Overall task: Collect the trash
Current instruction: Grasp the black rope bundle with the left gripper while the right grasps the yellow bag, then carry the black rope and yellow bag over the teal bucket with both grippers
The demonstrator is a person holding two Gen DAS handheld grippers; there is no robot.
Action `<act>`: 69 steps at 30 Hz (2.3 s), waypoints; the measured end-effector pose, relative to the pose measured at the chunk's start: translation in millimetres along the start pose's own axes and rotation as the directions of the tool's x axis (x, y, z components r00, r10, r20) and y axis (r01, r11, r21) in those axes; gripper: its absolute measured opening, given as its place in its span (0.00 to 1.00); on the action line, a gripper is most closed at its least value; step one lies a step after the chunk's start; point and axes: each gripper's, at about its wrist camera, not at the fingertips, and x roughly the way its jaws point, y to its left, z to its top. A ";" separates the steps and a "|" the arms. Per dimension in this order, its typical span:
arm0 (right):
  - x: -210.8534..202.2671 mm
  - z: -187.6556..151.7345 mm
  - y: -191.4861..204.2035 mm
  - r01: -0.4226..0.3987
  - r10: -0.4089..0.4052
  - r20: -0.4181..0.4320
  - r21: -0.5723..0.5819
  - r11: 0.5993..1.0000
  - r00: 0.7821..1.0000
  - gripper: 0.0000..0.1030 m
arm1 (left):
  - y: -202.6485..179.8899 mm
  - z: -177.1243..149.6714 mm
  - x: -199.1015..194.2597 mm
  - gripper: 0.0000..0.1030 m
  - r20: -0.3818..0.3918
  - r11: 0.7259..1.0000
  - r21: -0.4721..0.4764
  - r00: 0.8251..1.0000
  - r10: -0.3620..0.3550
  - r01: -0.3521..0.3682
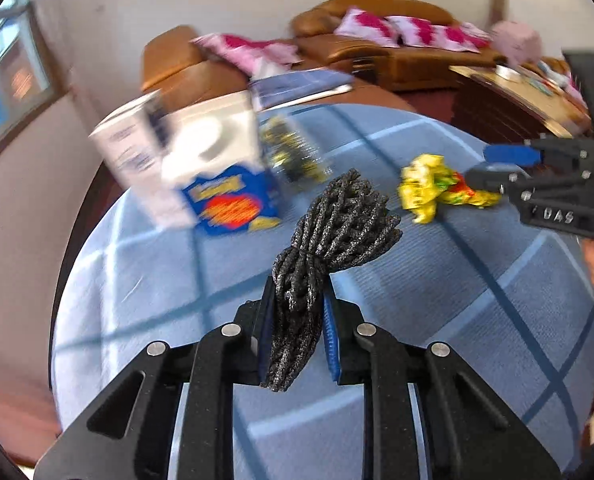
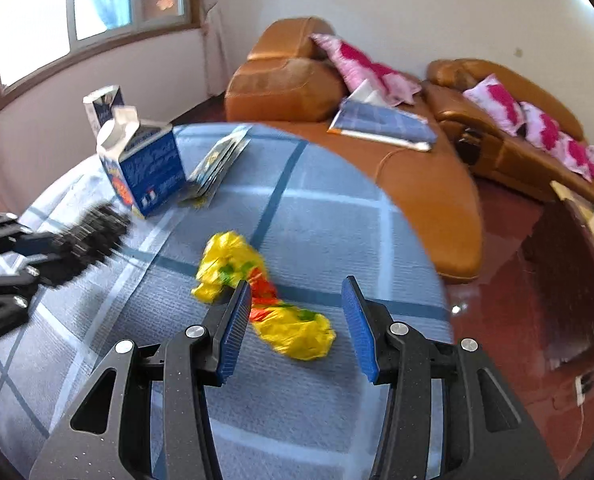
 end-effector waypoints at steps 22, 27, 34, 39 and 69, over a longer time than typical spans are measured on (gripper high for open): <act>-57.1 -37.4 37.6 0.096 -0.097 0.003 0.120 0.988 0.995 0.29 | -8.5 -43.5 -25.7 0.21 -0.056 0.966 -0.079 0.969 0.242 -0.246; -88.7 -54.9 48.9 0.104 -0.112 0.033 0.194 0.975 0.993 0.29 | -14.2 -52.3 -38.0 0.21 -0.058 0.966 -0.137 0.975 0.214 -0.220; -115.6 -74.7 62.9 0.113 -0.128 0.055 0.228 0.967 0.990 0.29 | -28.6 -69.6 -56.0 0.21 -0.048 0.962 -0.170 0.977 0.208 -0.213; -130.1 -87.5 71.2 0.103 -0.124 0.071 0.241 0.965 0.990 0.29 | -40.8 -80.2 -66.6 0.21 -0.048 0.961 -0.185 0.978 0.201 -0.206; -204.2 -169.5 58.9 0.152 -0.202 0.125 0.328 0.932 0.971 0.29 | -115.8 -111.2 -118.7 0.21 0.008 0.966 -0.184 0.982 0.189 -0.184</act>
